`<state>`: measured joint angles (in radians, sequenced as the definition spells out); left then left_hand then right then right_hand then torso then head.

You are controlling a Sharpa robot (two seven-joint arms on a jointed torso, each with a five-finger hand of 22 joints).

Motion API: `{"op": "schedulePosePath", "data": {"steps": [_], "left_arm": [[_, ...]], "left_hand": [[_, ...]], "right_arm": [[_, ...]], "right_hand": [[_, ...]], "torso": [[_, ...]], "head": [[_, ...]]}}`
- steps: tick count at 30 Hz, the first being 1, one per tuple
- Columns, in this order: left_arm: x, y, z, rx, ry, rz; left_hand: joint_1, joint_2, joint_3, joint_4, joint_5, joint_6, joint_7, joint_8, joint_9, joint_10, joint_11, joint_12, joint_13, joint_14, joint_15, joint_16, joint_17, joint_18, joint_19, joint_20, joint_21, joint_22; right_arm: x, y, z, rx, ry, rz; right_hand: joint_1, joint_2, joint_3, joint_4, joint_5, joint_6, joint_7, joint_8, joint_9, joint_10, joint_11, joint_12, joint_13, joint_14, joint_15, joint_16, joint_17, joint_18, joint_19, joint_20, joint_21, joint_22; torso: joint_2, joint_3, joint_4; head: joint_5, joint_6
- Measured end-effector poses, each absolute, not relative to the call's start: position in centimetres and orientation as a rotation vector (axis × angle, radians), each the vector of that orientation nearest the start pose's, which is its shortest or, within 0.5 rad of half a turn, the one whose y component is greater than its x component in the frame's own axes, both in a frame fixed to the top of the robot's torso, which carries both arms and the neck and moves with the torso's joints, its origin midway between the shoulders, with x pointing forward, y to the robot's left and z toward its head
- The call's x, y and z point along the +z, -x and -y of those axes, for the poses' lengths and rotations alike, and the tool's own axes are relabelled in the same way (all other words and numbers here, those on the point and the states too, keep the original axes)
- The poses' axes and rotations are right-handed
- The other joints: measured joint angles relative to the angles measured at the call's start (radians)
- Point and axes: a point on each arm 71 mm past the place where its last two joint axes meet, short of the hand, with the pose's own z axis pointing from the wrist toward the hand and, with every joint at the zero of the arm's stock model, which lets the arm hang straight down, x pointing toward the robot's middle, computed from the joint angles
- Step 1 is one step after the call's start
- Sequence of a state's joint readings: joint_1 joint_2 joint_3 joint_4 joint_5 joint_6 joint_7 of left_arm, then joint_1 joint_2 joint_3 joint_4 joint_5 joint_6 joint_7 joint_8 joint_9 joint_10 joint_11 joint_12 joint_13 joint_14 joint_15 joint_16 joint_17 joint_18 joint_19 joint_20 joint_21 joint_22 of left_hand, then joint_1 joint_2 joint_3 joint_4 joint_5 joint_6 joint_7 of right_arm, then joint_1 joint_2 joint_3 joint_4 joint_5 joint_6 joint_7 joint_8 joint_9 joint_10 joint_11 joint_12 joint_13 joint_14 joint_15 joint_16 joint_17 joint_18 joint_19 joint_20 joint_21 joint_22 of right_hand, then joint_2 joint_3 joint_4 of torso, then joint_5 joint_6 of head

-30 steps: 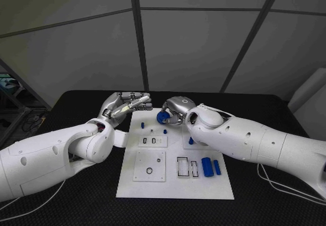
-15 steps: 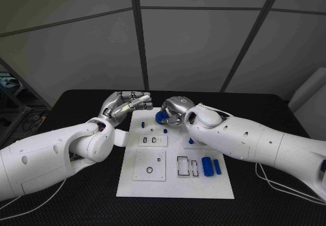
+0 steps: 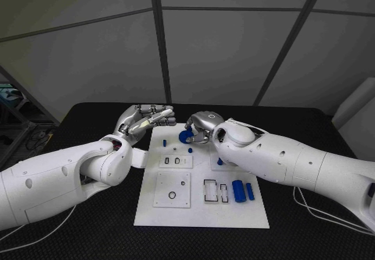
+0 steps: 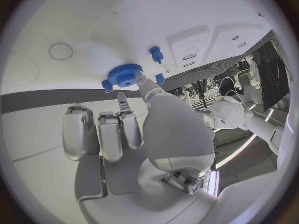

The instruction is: Assemble the parts on the task board

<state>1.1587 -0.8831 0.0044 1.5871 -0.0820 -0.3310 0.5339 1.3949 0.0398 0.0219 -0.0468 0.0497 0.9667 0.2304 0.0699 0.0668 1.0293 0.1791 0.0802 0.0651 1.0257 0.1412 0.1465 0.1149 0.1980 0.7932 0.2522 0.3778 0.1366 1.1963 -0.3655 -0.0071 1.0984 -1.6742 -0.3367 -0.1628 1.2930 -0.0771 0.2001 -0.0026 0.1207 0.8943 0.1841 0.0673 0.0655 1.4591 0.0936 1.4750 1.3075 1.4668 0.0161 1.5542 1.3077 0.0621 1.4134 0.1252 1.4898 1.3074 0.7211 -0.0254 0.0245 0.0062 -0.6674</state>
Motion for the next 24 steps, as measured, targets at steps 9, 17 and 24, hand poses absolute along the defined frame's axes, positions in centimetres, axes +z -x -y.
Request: {"op": "schedulePosePath", "data": {"steps": [9, 17, 24], "left_arm": [[-16.5, -47.6, -21.1, -1.627, 0.968, -1.288], [-16.5, -47.6, -21.3, -1.624, 0.969, -1.287], [-16.6, -47.7, -21.7, -1.613, 0.972, -1.284]], "left_hand": [[0.000, 0.000, 0.000, 0.000, 0.000, 0.000, 0.000, 0.000, 0.000, 0.000, 0.000, 0.000, 0.000, 0.000, 0.000, 0.000, 0.000, 0.000, 0.000, 0.000, 0.000, 0.000], [0.000, 0.000, 0.000, 0.000, 0.000, 0.000, 0.000, 0.000, 0.000, 0.000, 0.000, 0.000, 0.000, 0.000, 0.000, 0.000, 0.000, 0.000, 0.000, 0.000, 0.000, 0.000], [0.000, 0.000, 0.003, -0.003, 0.000, 0.000, 0.000, 0.000, 0.000, 0.000, 0.000, 0.000, 0.000, 0.000, 0.000, 0.000, -0.001, 0.000, 0.000, 0.000, 0.000, 0.000]], "right_arm": [[-19.1, -54.4, 6.8, 0.556, 0.317, -1.552], [-18.8, -54.2, 8.5, 0.577, 0.275, -1.524], [-17.6, -53.3, 13.4, 0.699, 0.139, -1.430]], "right_hand": [[-0.013, -0.004, -0.008, 0.008, -0.002, 0.000, 0.000, -0.002, 0.001, -0.001, 0.001, 0.000, 0.000, -0.004, 0.004, 0.000, 0.000, 0.000, 0.000, 0.007, 0.000, 0.000], [-0.025, 0.004, -0.019, 0.019, -0.002, 0.006, 0.002, -0.002, 0.004, 0.002, 0.005, 0.000, 0.000, 0.000, 0.007, 0.000, 0.000, 0.000, 0.000, 0.007, 0.000, 0.000], [-0.023, 0.005, -0.013, 0.013, 0.026, 0.013, 0.002, -0.002, 0.005, 0.002, 0.005, -0.002, 0.000, 0.000, 0.007, 0.000, 0.000, 0.000, -0.002, 0.009, -0.005, 0.000]], "torso": [[0.000, 0.0003, 0.0000], [-0.001, 0.0006, -0.0012], [-0.005, 0.0007, -0.0079]], "head": [[-0.001, -0.002], [-0.001, -0.002], [-0.005, 0.005]]}}
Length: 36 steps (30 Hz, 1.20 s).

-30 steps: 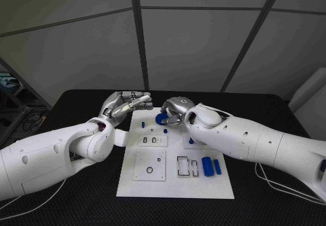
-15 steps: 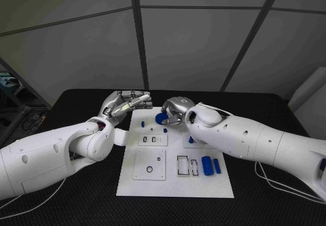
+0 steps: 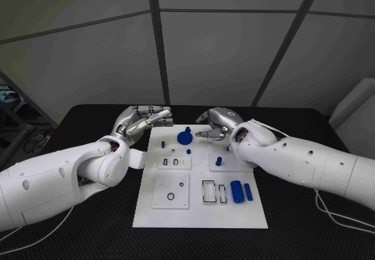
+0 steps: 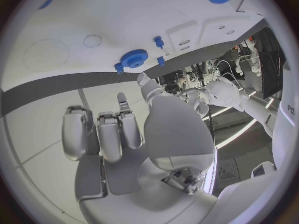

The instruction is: Assemble the parts on the task board

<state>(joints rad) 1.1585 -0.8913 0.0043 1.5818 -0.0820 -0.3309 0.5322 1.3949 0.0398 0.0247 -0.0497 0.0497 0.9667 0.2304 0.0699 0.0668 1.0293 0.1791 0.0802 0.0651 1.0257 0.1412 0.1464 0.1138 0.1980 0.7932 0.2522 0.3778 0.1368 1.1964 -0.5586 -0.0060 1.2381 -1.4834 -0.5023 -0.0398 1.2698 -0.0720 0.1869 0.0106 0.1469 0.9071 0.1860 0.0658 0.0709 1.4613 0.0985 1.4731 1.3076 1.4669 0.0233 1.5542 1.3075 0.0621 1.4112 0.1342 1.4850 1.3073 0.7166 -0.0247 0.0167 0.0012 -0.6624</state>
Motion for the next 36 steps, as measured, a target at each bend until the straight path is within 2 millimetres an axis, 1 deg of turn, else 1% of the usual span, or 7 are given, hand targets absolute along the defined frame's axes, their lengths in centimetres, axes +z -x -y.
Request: {"op": "schedulePosePath", "data": {"steps": [2, 5, 11, 16, 22, 25, 36], "left_arm": [[-16.6, -47.7, -21.8, -1.612, 0.972, -1.284], [-16.6, -47.7, -21.8, -1.611, 0.973, -1.284], [-16.6, -47.6, -21.9, -1.609, 0.973, -1.284], [-16.6, -47.7, -21.9, -1.608, 0.973, -1.283], [-16.8, -47.6, -22.0, -1.605, 0.977, -1.285], [-16.8, -47.7, -22.0, -1.604, 0.978, -1.285], [-17.0, -47.7, -22.1, -1.600, 0.980, -1.285]], "left_hand": [[0.000, 0.000, 0.000, 0.000, 0.000, 0.000, 0.000, 0.000, 0.000, 0.000, 0.000, 0.000, 0.000, 0.000, 0.000, 0.000, 0.000, 0.000, 0.000, 0.000, 0.000, 0.000], [0.000, 0.000, 0.000, 0.000, 0.000, 0.000, 0.000, 0.000, 0.000, 0.000, 0.000, 0.000, 0.000, 0.000, 0.000, 0.000, 0.000, 0.000, 0.000, 0.000, 0.000, 0.000], [0.000, 0.000, 0.000, 0.000, 0.000, 0.000, 0.000, 0.000, 0.000, 0.000, 0.000, 0.000, 0.000, 0.000, 0.000, 0.000, 0.000, 0.000, 0.000, 0.000, 0.000, -0.001], [0.000, 0.000, 0.000, 0.000, 0.000, 0.000, 0.000, 0.000, 0.000, 0.000, 0.000, 0.000, 0.000, 0.000, 0.000, 0.000, 0.000, 0.000, 0.000, 0.000, 0.000, -0.001], [0.000, 0.000, 0.000, 0.000, 0.000, 0.000, 0.000, 0.000, 0.000, 0.000, 0.000, 0.000, 0.000, 0.000, 0.000, 0.000, 0.000, 0.000, 0.000, 0.000, 0.000, -0.001], [0.000, 0.000, 0.000, 0.000, 0.000, 0.000, 0.000, 0.000, 0.000, 0.000, 0.000, 0.000, 0.000, 0.000, 0.000, 0.000, 0.000, 0.000, 0.000, 0.000, 0.000, -0.001], [0.000, 0.000, 0.000, 0.000, 0.000, 0.000, 0.000, 0.000, 0.000, 0.000, 0.000, 0.000, 0.000, 0.000, 0.000, 0.000, 0.000, 0.000, 0.000, 0.000, 0.000, -0.001]], "right_arm": [[-17.3, -53.1, 15.0, 0.733, 0.103, -1.425], [-17.2, -52.8, 18.3, 0.770, 0.040, -1.431], [-17.3, -52.8, 24.2, 0.789, -0.077, -1.463], [-17.6, -53.1, 27.1, 0.773, -0.130, -1.489], [-18.0, -53.6, 28.0, 0.764, -0.144, -1.515], [-18.3, -54.0, 28.2, 0.756, -0.146, -1.532], [-19.8, -54.4, 27.3, 0.746, -0.117, -1.608]], "right_hand": [[0.014, 0.013, 0.012, -0.012, 0.037, 0.013, -0.005, 0.001, 0.001, -0.013, 0.000, -0.012, 0.000, 0.000, 0.000, -0.001, 0.000, 0.000, -0.012, 0.003, -0.008, 0.000], [0.052, 0.007, 0.027, -0.041, 0.083, 0.024, -0.006, 0.007, 0.002, -0.033, -0.004, -0.028, 0.000, 0.000, 0.000, -0.007, 0.000, 0.000, -0.030, -0.002, -0.019, -0.016], [0.062, -0.001, 0.035, -0.060, 0.092, 0.038, -0.008, 0.007, 0.003, -0.036, -0.007, -0.035, 0.000, 0.000, 0.000, -0.007, 0.000, 0.000, -0.032, -0.004, -0.020, -0.023], [0.067, -0.007, 0.030, -0.066, 0.095, 0.039, -0.008, 0.007, 0.003, -0.043, -0.008, -0.041, 0.000, 0.000, 0.000, -0.007, 0.000, 0.000, -0.034, -0.006, -0.023, -0.023], [0.067, -0.007, 0.025, -0.072, 0.095, 0.029, -0.006, 0.005, -0.002, -0.047, -0.004, -0.046, 0.000, 0.000, 0.000, -0.007, 0.000, 0.000, -0.036, -0.004, -0.023, -0.026], [0.067, -0.007, 0.025, -0.072, 0.095, 0.020, -0.004, 0.000, -0.001, -0.054, -0.004, -0.046, 0.000, 0.000, 0.000, -0.007, 0.000, 0.000, -0.037, -0.002, -0.023, -0.027], [0.063, -0.011, 0.025, -0.072, 0.095, 0.020, -0.005, 0.000, -0.003, -0.054, -0.004, -0.046, 0.000, 0.000, 0.000, -0.007, 0.000, 0.000, -0.037, -0.002, -0.023, -0.028]], "torso": [[-0.001, 0.0000, -0.0032], [-0.003, 0.0003, -0.0083], [-0.007, 0.0011, -0.0172], [-0.008, 0.0035, -0.0207], [-0.008, 0.0041, -0.0207], [-0.008, 0.0030, -0.0207], [-0.006, 0.0012, -0.0206]], "head": [[-0.002, 0.001], [-0.009, 0.003], [-0.022, 0.006], [-0.028, 0.008], [-0.033, 0.005], [-0.034, 0.004], [-0.036, -0.005]]}}
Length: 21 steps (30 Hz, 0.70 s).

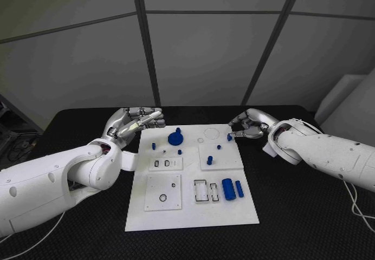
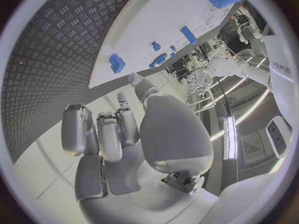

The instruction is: Assemble the parts on the task board

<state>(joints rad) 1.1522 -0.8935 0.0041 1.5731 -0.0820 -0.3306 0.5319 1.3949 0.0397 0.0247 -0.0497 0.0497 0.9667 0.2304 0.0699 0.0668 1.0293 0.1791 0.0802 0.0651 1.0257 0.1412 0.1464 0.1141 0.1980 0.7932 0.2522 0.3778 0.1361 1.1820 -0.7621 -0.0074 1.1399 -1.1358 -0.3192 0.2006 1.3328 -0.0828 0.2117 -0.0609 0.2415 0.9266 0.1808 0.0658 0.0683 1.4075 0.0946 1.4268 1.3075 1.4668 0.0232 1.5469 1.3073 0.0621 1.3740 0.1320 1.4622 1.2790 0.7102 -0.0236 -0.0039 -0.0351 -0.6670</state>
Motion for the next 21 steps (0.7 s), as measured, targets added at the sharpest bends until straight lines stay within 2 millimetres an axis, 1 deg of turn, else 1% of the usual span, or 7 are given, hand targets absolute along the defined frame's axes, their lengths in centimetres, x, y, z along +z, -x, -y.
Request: {"op": "schedulePosePath", "data": {"steps": [5, 8, 13, 21], "left_arm": [[-17.0, -47.7, -22.1, -1.600, 0.980, -1.286], [-17.0, -47.8, -22.1, -1.599, 0.981, -1.285], [-17.0, -47.8, -22.2, -1.596, 0.982, -1.285], [-17.1, -47.8, -22.1, -1.596, 0.983, -1.286]], "left_hand": [[0.000, 0.000, 0.000, 0.000, 0.000, 0.000, 0.000, 0.000, 0.000, 0.000, 0.000, 0.000, 0.000, 0.000, 0.000, 0.000, 0.000, 0.000, 0.000, 0.000, 0.000, 0.000], [0.000, 0.000, 0.000, 0.000, 0.000, 0.000, 0.000, 0.000, 0.000, 0.000, 0.000, 0.000, 0.000, 0.000, 0.000, 0.000, 0.000, 0.000, 0.000, 0.000, 0.000, 0.000], [0.000, 0.000, 0.000, 0.000, 0.000, 0.000, 0.000, 0.000, 0.000, 0.000, 0.000, 0.000, 0.000, 0.000, 0.000, 0.000, 0.000, 0.000, 0.000, 0.000, 0.000, 0.000], [0.000, 0.000, 0.000, 0.000, 0.000, 0.000, 0.000, 0.000, 0.000, 0.000, 0.000, 0.000, 0.000, 0.000, 0.000, 0.000, 0.000, 0.000, 0.000, 0.000, 0.000, 0.000]], "right_arm": [[-20.6, -54.3, 27.2, 0.736, -0.104, -1.647], [-21.1, -54.1, 27.1, 0.731, -0.098, -1.668], [-21.4, -54.1, 27.1, 0.723, -0.090, -1.687], [-21.6, -54.2, 27.1, 0.713, -0.086, -1.696]], "right_hand": [[0.000, 0.000, -0.003, -0.003, 0.000, 0.000, 0.000, 0.000, 0.000, 0.000, 0.000, 0.000, 0.000, 0.000, 0.000, 0.000, 0.000, 0.000, 0.000, 0.000, -0.004, 0.000], [0.000, 0.000, -0.003, -0.003, 0.000, 0.000, 0.000, 0.000, 0.000, 0.000, 0.000, 0.000, 0.000, 0.000, 0.000, 0.000, 0.000, 0.000, 0.000, 0.000, -0.004, 0.000], [0.000, 0.000, -0.003, -0.003, 0.000, 0.000, 0.000, 0.000, 0.000, 0.000, 0.000, 0.000, 0.000, 0.000, 0.000, 0.000, 0.000, 0.000, 0.000, 0.000, -0.004, 0.000], [0.000, 0.000, -0.003, -0.003, 0.000, 0.000, 0.000, 0.000, 0.000, 0.000, 0.000, 0.000, 0.000, 0.000, 0.000, 0.000, 0.000, 0.000, 0.000, 0.000, -0.004, 0.000]], "torso": [[0.000, 0.0001, 0.0011], [0.000, 0.0001, 0.0012], [-0.001, 0.0005, 0.0012], [-0.002, 0.0008, 0.0009]], "head": [[0.000, -0.007], [0.003, -0.010], [0.006, -0.012], [0.006, -0.013]]}}
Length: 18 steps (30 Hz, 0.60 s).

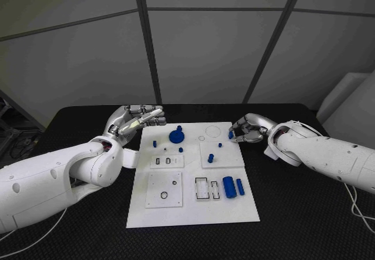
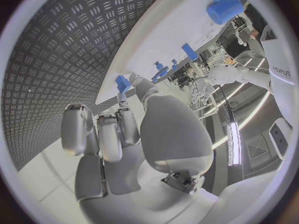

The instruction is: Assemble the parts on the task board

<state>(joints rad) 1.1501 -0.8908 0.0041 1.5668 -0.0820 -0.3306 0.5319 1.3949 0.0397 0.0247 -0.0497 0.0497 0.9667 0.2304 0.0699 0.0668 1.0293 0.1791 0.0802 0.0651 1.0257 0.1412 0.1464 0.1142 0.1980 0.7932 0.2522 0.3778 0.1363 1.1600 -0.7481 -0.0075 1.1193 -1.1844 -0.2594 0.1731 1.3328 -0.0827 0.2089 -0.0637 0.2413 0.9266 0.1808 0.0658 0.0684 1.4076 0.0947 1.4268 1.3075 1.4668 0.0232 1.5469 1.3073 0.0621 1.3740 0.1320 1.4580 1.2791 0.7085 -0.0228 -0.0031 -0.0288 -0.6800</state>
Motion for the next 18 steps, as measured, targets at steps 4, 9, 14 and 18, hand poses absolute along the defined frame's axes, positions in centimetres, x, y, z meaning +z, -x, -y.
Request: {"op": "schedulePosePath", "data": {"steps": [4, 9, 14, 18], "left_arm": [[-17.14, -47.82, -22.15, -1.595, 0.983, -1.286], [-17.16, -47.84, -22.14, -1.595, 0.984, -1.286], [-17.19, -47.85, -22.16, -1.594, 0.984, -1.286], [-17.21, -47.86, -22.14, -1.594, 0.984, -1.286]], "left_hand": [[0.000, 0.000, 0.000, 0.000, 0.000, 0.000, 0.000, 0.000, 0.000, 0.000, 0.000, 0.000, 0.000, 0.000, 0.000, 0.000, 0.000, 0.000, 0.000, 0.000, 0.000, 0.000], [0.000, 0.000, 0.000, 0.000, 0.000, 0.000, 0.000, 0.000, 0.000, 0.000, 0.000, 0.000, 0.000, 0.000, 0.000, 0.000, 0.000, 0.000, 0.000, 0.000, 0.000, 0.000], [0.000, 0.000, 0.000, 0.000, 0.000, 0.000, 0.000, 0.000, 0.000, 0.000, 0.000, 0.000, 0.000, 0.000, 0.000, 0.000, 0.000, 0.000, 0.000, 0.000, 0.000, 0.000], [0.000, 0.000, 0.000, 0.000, 0.000, 0.000, 0.000, 0.000, 0.000, 0.000, 0.000, 0.000, 0.000, 0.000, 0.000, 0.000, 0.000, 0.000, 0.000, 0.000, 0.000, 0.000]], "right_arm": [[-21.62, -54.28, 26.97, 0.711, -0.085, -1.697], [-21.69, -54.41, 26.96, 0.706, -0.088, -1.699], [-21.76, -54.54, 27.01, 0.700, -0.093, -1.700], [-21.83, -54.66, 26.83, 0.703, -0.105, -1.701]], "right_hand": [[0.000, 0.000, 0.000, 0.000, 0.000, 0.000, 0.000, 0.000, 0.001, 0.000, 0.000, 0.000, 0.000, 0.000, 0.000, 0.000, 0.001, 0.000, 0.000, 0.000, 0.000, 0.003], [-0.008, 0.008, 0.000, 0.000, 0.000, 0.011, -0.002, 0.009, 0.004, 0.000, 0.000, 0.002, 0.000, 0.000, 0.000, 0.000, 0.001, 0.000, 0.000, 0.000, 0.000, 0.007], [-0.019, 0.019, 0.005, 0.005, 0.000, 0.031, -0.009, 0.021, 0.007, 0.006, -0.005, 0.009, 0.000, 0.000, 0.000, 0.000, 0.001, 0.000, 0.000, 0.000, 0.000, 0.012], [-0.025, 0.025, 0.007, 0.007, -0.006, 0.049, -0.012, 0.027, 0.009, 0.015, -0.007, 0.011, 0.000, 0.000, 0.000, 0.000, 0.001, 0.000, 0.004, -0.004, 0.000, 0.015]], "torso": [[0.000, 0.0000, 0.0000], [0.000, -0.0001, -0.0003], [0.000, -0.0001, -0.0003], [0.000, -0.0001, -0.0003]], "head": [[0.000, -0.001], [-0.002, -0.002], [-0.002, -0.002], [-0.002, -0.003]]}}
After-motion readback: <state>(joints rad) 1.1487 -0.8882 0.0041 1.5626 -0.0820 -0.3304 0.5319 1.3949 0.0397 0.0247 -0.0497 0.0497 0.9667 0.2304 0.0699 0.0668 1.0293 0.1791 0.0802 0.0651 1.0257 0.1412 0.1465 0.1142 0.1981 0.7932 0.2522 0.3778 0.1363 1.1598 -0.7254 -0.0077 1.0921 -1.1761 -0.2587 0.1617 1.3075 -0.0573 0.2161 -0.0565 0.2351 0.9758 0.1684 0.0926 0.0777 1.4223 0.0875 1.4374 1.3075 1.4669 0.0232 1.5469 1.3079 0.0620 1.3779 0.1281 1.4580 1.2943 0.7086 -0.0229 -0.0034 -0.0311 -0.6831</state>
